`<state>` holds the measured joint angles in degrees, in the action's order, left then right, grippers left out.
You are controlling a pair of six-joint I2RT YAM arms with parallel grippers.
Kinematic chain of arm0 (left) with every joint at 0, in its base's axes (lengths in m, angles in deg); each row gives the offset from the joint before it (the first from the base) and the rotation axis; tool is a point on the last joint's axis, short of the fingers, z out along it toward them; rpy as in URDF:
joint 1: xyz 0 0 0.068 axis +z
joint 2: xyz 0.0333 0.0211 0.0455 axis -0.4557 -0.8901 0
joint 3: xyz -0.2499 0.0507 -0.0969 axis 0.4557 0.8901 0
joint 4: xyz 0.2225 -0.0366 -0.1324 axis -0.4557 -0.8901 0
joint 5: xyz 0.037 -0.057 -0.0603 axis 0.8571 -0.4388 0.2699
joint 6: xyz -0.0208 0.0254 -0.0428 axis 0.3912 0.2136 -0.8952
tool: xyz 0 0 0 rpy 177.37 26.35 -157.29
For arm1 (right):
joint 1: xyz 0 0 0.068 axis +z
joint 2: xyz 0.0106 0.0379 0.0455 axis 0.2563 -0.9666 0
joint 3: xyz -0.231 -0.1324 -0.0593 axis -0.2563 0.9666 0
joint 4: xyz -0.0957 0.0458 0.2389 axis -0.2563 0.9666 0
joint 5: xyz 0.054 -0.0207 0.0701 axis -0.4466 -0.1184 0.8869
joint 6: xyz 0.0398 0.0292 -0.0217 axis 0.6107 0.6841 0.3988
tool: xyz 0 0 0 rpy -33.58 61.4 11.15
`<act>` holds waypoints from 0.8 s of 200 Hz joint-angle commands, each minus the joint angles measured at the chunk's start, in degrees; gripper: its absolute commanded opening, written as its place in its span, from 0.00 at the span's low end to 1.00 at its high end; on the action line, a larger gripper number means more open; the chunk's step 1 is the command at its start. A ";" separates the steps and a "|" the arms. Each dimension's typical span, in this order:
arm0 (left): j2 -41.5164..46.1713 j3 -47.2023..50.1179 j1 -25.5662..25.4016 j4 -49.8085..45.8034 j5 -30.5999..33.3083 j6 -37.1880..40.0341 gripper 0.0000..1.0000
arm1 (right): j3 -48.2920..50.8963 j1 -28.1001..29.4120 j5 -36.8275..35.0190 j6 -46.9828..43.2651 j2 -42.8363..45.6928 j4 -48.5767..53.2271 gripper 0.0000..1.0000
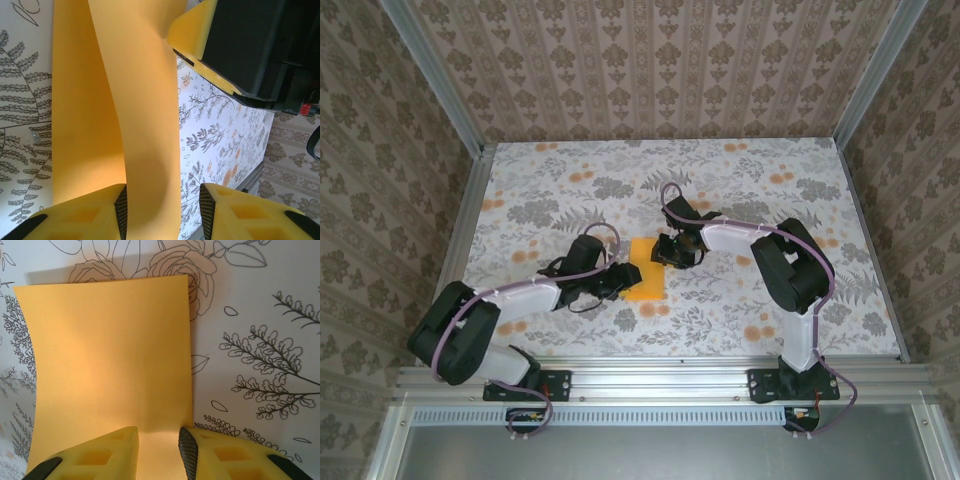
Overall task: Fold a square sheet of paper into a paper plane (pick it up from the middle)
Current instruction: Fold the triangle a second time at the center of the table.
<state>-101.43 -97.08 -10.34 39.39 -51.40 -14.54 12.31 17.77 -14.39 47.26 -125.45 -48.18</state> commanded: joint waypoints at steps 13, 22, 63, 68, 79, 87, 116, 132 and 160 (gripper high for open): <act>2.55 1.04 0.44 -0.32 0.60 -0.22 0.42 | 3.50 0.16 -1.78 1.02 -4.17 2.51 0.34; 2.64 1.13 0.37 0.77 0.02 -0.25 0.42 | 3.51 0.15 -1.77 1.02 -4.25 2.44 0.33; 3.53 0.92 0.19 4.41 -1.90 0.40 0.42 | 3.17 0.16 -1.44 0.97 -4.33 2.42 0.34; 3.73 0.65 0.24 3.33 -1.54 0.75 0.42 | 3.18 0.16 -1.40 1.01 -4.30 2.42 0.34; 3.71 -0.45 0.19 -0.09 -0.58 1.87 0.42 | 3.17 0.16 -1.39 1.05 -4.32 2.40 0.33; 3.33 -0.89 0.19 -1.66 -0.02 2.29 0.41 | 3.18 0.16 -1.42 1.02 -4.23 2.44 0.34; 1.37 -1.62 0.11 -2.38 0.24 1.77 0.36 | 3.17 0.16 -1.16 0.89 -4.08 2.31 0.33; 0.16 -2.52 0.14 -4.12 0.93 2.12 0.32 | 3.20 0.12 -0.75 0.79 -3.84 2.31 0.33; -1.97 -4.97 -0.14 -9.86 3.51 2.94 0.24 | 3.15 -0.17 1.10 -0.20 -1.60 1.26 0.32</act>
<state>-101.67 -98.89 -10.30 36.04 -50.72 -13.62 12.68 17.64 -13.34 47.42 -125.43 -49.73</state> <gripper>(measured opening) 0.269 0.327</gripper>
